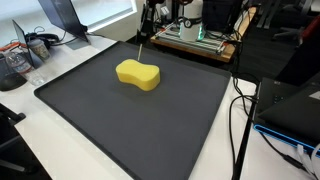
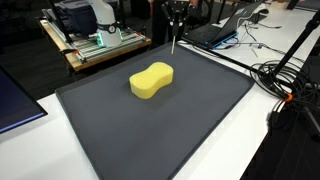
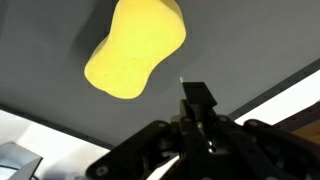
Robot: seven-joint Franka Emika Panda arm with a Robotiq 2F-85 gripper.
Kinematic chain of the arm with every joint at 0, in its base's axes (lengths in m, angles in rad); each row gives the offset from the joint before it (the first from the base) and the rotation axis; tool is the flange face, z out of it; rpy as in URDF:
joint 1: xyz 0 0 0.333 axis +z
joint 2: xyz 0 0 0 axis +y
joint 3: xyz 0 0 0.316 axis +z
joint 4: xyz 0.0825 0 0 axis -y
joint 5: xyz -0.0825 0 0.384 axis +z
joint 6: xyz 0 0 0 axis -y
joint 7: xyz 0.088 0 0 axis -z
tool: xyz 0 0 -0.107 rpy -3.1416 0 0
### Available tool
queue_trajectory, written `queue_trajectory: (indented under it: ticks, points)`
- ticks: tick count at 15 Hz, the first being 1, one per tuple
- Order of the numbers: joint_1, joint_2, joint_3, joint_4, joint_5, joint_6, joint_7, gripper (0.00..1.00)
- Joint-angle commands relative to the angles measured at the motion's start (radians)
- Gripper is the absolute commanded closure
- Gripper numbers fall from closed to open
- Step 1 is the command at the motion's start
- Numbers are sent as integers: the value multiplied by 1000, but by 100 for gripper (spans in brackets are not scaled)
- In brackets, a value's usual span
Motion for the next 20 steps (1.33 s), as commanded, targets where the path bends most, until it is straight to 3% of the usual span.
queue_trajectory:
  ticks: [1, 4, 5, 6, 10, 11, 12, 14, 20]
  points:
    - [-86, 64, 78, 53, 0, 36, 158, 97]
    - [-126, 84, 125, 58, 0, 36, 319, 97]
    - [-103, 72, 121, 72, -1, 35, 384, 97]
    - [-100, 65, 86, 24, -1, -1, 292, 87]
    - [-96, 64, 109, 44, -2, -1, 371, 87]
    - [-96, 64, 109, 45, -2, -1, 374, 97]
    - [-60, 75, 62, 85, -2, -16, 430, 97]
    - [-137, 125, 165, 145, -2, 33, 534, 97]
    - [-133, 116, 125, 164, -2, 38, 814, 97]
